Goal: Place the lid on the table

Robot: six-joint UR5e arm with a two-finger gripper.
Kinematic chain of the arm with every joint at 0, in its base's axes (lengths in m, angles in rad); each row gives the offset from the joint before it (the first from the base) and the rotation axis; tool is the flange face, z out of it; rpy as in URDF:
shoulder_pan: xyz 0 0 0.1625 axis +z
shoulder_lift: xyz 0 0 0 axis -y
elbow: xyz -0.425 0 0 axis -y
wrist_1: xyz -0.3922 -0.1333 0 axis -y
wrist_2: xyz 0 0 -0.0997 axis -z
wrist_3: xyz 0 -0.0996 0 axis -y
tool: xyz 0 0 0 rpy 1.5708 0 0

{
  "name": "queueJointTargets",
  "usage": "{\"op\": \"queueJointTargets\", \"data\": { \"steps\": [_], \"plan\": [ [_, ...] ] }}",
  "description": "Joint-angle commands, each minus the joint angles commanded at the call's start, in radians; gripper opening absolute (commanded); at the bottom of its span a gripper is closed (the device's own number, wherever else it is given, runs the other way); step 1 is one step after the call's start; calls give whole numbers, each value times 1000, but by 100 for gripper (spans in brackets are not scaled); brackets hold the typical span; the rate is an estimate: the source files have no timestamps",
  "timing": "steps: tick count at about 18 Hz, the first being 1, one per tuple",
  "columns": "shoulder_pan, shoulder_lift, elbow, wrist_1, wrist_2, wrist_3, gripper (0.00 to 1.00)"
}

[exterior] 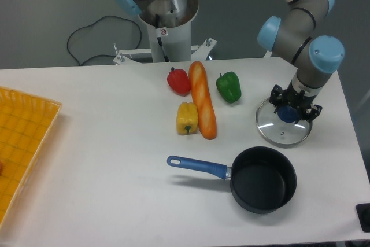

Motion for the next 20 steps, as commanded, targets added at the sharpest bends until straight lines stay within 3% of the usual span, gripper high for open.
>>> {"op": "queueJointTargets", "data": {
  "steps": [13, 20],
  "plan": [
    [0, -6, 2, 2, -2, 0, 52],
    [0, -8, 2, 2, -2, 5, 74]
  ]
}}
